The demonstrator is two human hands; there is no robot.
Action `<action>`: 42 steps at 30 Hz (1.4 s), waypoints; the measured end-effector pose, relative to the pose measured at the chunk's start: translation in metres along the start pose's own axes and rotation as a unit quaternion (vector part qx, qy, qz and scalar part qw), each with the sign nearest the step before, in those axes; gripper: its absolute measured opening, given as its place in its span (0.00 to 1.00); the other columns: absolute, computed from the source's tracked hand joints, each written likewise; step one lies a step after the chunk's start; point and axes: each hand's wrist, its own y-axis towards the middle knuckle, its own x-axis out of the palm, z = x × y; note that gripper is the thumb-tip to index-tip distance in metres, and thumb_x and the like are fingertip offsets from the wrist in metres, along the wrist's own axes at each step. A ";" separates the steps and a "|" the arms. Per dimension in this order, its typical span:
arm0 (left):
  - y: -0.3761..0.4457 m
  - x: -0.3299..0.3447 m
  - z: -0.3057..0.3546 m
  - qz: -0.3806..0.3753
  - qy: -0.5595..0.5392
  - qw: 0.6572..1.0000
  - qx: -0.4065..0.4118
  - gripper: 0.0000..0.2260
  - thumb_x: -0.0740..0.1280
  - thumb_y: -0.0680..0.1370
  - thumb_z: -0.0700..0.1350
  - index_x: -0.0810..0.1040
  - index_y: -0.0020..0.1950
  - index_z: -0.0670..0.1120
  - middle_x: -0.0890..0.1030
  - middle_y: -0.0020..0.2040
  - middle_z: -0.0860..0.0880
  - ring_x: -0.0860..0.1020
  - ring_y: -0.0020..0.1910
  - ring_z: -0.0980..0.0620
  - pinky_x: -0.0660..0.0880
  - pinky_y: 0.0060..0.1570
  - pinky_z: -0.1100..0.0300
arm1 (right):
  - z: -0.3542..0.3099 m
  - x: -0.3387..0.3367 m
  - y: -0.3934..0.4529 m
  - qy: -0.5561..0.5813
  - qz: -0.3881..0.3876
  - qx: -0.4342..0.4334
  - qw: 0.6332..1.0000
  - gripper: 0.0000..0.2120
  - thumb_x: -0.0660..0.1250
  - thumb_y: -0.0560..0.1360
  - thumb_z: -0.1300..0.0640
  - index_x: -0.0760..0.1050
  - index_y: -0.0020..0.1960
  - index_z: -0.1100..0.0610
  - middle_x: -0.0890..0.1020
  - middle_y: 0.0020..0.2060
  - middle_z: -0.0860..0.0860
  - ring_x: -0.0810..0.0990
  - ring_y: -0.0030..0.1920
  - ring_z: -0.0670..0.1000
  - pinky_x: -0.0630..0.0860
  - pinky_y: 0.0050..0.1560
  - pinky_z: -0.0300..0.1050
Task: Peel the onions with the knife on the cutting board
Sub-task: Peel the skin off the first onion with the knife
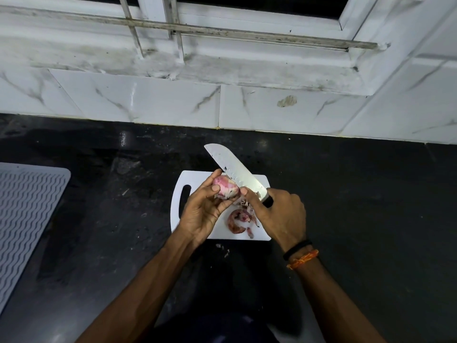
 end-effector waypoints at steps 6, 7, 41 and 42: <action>0.000 0.001 -0.001 0.006 0.029 1.000 -0.003 0.27 0.74 0.68 0.41 0.78 0.67 0.40 0.72 0.72 0.36 0.76 0.66 0.37 0.80 0.56 0.48 | -0.001 0.000 0.001 0.001 0.010 -0.008 1.000 0.30 0.62 0.69 0.25 0.63 0.26 0.49 0.66 0.20 0.44 0.67 0.21 0.42 0.57 0.24 0.34; 0.000 0.002 -0.002 0.007 0.033 0.999 -0.001 0.27 0.74 0.69 0.41 0.77 0.68 0.40 0.70 0.73 0.36 0.75 0.67 0.37 0.80 0.57 0.48 | -0.003 -0.001 0.001 0.002 0.012 -0.004 1.000 0.31 0.59 0.68 0.23 0.63 0.26 0.49 0.66 0.20 0.44 0.66 0.20 0.43 0.56 0.24 0.33; 0.002 0.009 -0.004 0.097 -0.076 0.992 -0.038 0.30 0.79 0.66 0.43 0.75 0.66 0.39 0.76 0.69 0.35 0.77 0.66 0.36 0.81 0.54 0.45 | 0.012 -0.006 0.003 0.042 -0.009 0.061 0.997 0.32 0.66 0.66 0.24 0.66 0.25 0.52 0.71 0.19 0.42 0.72 0.23 0.41 0.59 0.25 0.35; 0.002 0.009 -0.004 0.090 -0.077 0.992 -0.038 0.31 0.80 0.65 0.43 0.75 0.66 0.39 0.76 0.69 0.36 0.77 0.66 0.36 0.80 0.54 0.45 | 0.012 -0.005 0.004 0.040 -0.014 0.061 0.997 0.32 0.65 0.66 0.24 0.67 0.26 0.52 0.70 0.19 0.43 0.72 0.22 0.42 0.59 0.25 0.35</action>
